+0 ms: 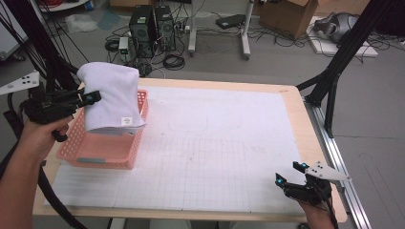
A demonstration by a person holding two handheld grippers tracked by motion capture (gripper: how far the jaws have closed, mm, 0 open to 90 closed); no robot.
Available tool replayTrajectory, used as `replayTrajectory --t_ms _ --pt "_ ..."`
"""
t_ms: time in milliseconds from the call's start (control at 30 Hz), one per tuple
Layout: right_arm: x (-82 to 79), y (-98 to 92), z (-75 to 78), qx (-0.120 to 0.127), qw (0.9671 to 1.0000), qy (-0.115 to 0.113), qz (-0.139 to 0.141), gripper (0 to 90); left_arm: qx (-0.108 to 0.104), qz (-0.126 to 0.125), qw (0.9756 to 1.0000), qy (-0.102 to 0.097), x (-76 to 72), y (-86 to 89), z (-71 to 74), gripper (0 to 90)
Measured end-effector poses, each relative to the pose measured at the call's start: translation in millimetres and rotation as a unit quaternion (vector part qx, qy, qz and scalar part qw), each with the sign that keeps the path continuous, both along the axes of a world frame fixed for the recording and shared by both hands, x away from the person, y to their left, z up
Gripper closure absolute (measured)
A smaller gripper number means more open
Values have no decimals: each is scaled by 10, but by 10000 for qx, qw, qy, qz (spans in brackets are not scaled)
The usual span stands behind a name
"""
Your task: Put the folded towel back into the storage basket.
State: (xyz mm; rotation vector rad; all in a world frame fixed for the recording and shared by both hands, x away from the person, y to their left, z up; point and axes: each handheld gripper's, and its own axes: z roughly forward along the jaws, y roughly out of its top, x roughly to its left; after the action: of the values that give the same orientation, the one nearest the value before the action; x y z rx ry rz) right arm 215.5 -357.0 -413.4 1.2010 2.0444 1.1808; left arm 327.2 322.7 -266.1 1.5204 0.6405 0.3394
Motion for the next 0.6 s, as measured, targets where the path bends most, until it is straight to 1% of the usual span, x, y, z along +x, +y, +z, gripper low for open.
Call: replayTrajectory --t_ms 133,200,267,367,467,600 --pt "0 20 -2 -19 10000 17 -9 194 5 44 10000 42 0 102 -34 715" --pt "-4 22 -1 -27 10000 32 1 194 68 65 9999 77 4 147 -52 715" --pt "-7 21 -2 -31 10000 27 -9 194 74 88 9999 86 10 189 -71 715" --pt "-11 23 -2 -39 10000 50 -29 194 30 127 9999 88 15 254 -113 715" --pt "-13 33 -2 -37 10000 28 -39 194 41 140 9998 126 24 306 -182 715" --pt "-16 40 -6 -48 10000 36 -39 194 48 165 9996 212 44 326 -295 712"
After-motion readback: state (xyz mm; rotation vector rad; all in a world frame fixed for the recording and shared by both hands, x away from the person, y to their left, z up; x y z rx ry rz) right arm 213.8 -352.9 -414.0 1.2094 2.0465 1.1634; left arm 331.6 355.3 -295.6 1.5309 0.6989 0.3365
